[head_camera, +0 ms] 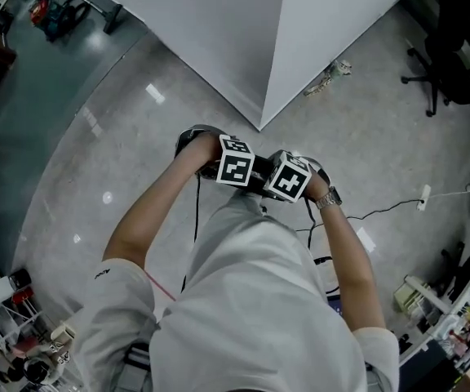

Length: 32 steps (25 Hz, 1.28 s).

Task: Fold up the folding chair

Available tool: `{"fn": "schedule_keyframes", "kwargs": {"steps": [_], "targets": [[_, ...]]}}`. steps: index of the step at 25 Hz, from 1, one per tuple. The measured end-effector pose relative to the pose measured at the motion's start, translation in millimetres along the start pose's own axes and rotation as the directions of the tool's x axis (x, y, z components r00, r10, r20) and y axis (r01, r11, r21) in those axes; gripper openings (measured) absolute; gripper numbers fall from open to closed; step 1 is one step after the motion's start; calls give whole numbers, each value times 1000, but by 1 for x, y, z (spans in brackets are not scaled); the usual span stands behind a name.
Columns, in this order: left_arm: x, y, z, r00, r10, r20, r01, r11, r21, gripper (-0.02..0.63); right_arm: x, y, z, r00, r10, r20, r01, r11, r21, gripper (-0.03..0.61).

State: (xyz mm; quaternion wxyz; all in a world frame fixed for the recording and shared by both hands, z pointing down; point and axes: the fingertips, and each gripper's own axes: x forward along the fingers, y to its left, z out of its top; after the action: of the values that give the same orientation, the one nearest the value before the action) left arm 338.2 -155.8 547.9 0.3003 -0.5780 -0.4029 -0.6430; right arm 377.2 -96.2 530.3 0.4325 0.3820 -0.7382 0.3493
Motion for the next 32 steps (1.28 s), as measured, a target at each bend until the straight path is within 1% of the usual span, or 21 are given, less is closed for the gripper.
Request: {"fn": "schedule_keyframes", "kwargs": {"steps": [3,9,15,19,21,24,29,32], "targets": [[-2,7,-7,1000,-9,-3,9,1000,-1,64,4,-7,7,1000,21,8,-21,1000,17,55],[-1,23,2,1000,-28,-4,28,999,-22,64,1,-24,-1,999,47,15,-47,999,2,54],[1,34,22,998,-54,-14,53,995,-84,64,-4,-40,-19,995,95,24,-93,994,-52,54],[-7,32,36,997,-59,-39,53,989,-136,64,-14,-43,-31,992,120,42,-116,989,-95,54],[-10,28,50,997,-57,-54,48,985,-167,64,-22,-42,-43,989,136,51,-129,984,-121,54],[-14,27,82,996,-53,-77,37,978,-204,64,-33,-44,-73,983,170,68,-160,978,-135,55],[-22,39,147,991,-29,-129,0,976,-216,66,-60,-57,-134,966,238,102,-228,968,-104,59],[-29,42,183,991,-8,-137,-25,970,-240,66,-77,-65,-164,959,266,99,-251,958,-139,72]]}}
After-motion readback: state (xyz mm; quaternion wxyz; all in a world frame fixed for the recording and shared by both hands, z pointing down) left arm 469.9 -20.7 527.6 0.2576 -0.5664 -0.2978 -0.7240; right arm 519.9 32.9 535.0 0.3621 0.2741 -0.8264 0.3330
